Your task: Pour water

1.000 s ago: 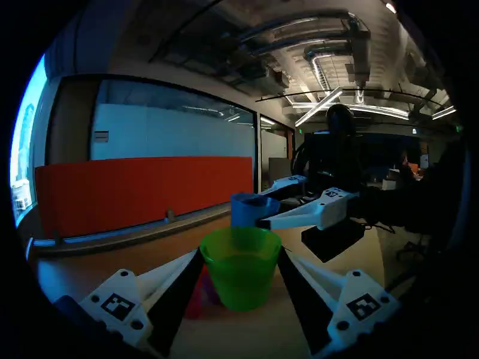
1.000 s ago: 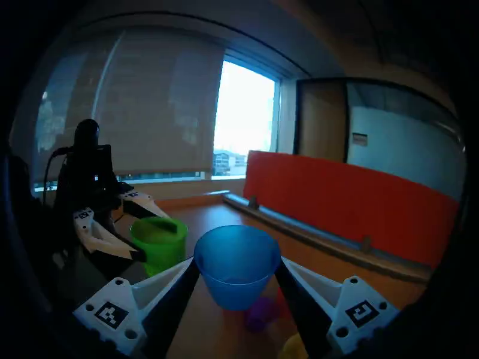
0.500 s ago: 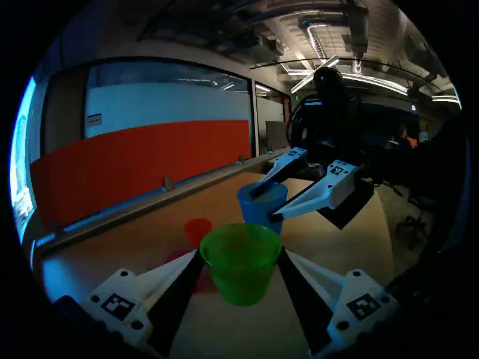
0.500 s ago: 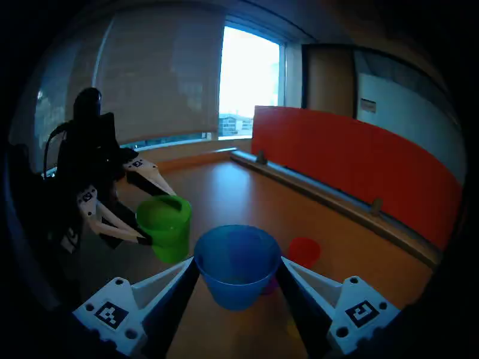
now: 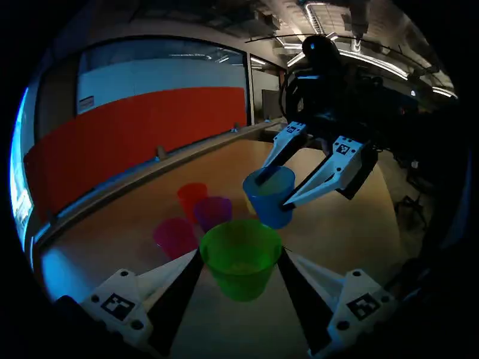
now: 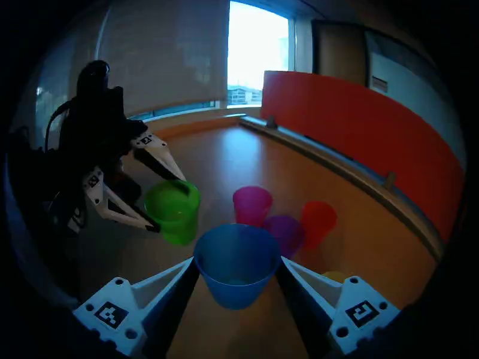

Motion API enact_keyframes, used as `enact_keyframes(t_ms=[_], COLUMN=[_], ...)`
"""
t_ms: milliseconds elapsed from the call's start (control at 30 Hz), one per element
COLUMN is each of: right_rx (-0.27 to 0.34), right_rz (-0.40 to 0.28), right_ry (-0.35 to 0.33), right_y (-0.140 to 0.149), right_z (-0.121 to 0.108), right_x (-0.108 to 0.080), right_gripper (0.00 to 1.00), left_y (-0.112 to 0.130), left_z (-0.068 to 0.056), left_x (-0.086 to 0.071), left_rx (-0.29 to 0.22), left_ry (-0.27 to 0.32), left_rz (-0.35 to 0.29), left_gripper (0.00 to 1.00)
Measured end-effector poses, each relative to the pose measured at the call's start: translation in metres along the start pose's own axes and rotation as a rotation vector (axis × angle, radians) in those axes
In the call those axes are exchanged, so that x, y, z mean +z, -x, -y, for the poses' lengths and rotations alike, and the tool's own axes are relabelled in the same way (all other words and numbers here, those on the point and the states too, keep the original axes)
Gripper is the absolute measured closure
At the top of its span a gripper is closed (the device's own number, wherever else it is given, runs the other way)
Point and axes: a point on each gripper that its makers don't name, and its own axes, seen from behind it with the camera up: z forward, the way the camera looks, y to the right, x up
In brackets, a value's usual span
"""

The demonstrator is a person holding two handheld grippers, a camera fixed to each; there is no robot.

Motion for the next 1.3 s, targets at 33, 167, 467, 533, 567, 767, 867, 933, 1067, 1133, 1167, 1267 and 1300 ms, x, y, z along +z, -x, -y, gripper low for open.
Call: enact_keyframes(t_ms=[33,167,467,533,567,767,867,933,1067,1133,1167,1267,1300], right_rx=[-0.002,-0.009,-0.031,-0.032,-0.031,-0.019,-0.015,-0.013,-0.011,-0.013,-0.014,-0.016,-0.016], right_rz=[0.010,0.047,0.103,0.110,0.113,0.123,0.126,0.127,0.127,0.125,0.123,0.121,0.121], right_ry=[-0.002,-0.005,-0.007,-0.008,-0.010,-0.024,-0.027,-0.029,-0.034,-0.037,-0.039,-0.042,-0.043], right_y=[0.003,0.015,0.035,0.038,0.040,0.046,0.048,0.050,0.053,0.054,0.055,0.057,0.057], right_z=[0.000,-0.001,-0.005,-0.006,-0.007,-0.005,-0.005,-0.004,-0.003,-0.002,-0.002,0.000,0.000], right_x=[0.002,0.010,0.025,0.028,0.029,0.035,0.038,0.039,0.041,0.041,0.041,0.041,0.041], right_gripper=[0.10,0.10,0.10,0.10,0.10,0.10,0.10,0.10,0.10,0.10,0.10,0.10,0.10], left_y=[0.003,0.013,0.026,0.029,0.031,0.039,0.042,0.043,0.046,0.047,0.048,0.049,0.050], left_z=[0.000,0.000,0.004,0.005,0.005,0.006,0.007,0.008,0.008,0.008,0.008,0.007,0.007], left_x=[0.002,0.009,0.023,0.025,0.027,0.032,0.033,0.034,0.035,0.036,0.036,0.037,0.038], left_rx=[0.001,0.008,0.003,0.002,0.002,-0.002,-0.002,-0.002,-0.006,-0.008,-0.009,-0.008,-0.008], left_ry=[0.002,0.004,0.005,0.006,0.007,0.014,0.015,0.014,0.013,0.013,0.014,0.016,0.016], left_rz=[0.008,0.036,0.068,0.074,0.078,0.099,0.105,0.107,0.111,0.112,0.112,0.114,0.115], left_gripper=[0.13,0.13,0.13,0.13,0.13,0.13,0.13,0.13,0.13,0.14,0.13,0.13,0.13])
